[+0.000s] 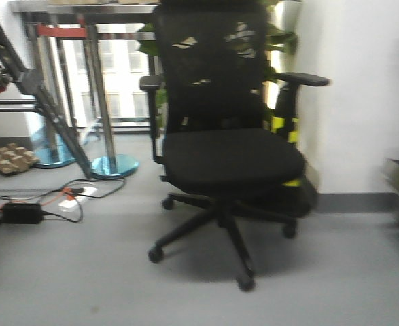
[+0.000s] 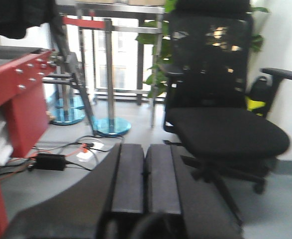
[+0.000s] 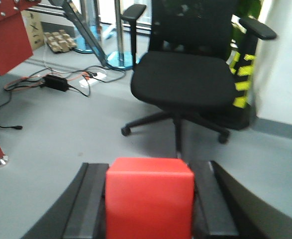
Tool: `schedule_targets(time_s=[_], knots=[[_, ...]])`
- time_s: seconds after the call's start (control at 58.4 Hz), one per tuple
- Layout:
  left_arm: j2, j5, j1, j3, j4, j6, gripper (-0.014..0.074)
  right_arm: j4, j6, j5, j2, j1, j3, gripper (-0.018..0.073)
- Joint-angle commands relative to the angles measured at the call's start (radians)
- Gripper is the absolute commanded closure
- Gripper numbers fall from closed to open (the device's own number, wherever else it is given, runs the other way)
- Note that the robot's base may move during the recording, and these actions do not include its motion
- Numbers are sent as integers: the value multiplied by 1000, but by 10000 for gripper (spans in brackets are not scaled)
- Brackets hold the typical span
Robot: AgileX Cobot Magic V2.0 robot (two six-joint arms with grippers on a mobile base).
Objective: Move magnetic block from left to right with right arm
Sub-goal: 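Turn and drive the base to the second grey table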
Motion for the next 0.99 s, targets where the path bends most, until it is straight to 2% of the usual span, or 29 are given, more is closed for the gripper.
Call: schedule_targets(time_s=[0.0, 0.977], knots=[[-10, -90, -6, 7, -5, -7, 722, -10, -7, -89, 11, 1, -28, 313], [-10, -90, -6, 7, -5, -7, 722, -10, -7, -89, 11, 1, -28, 313]])
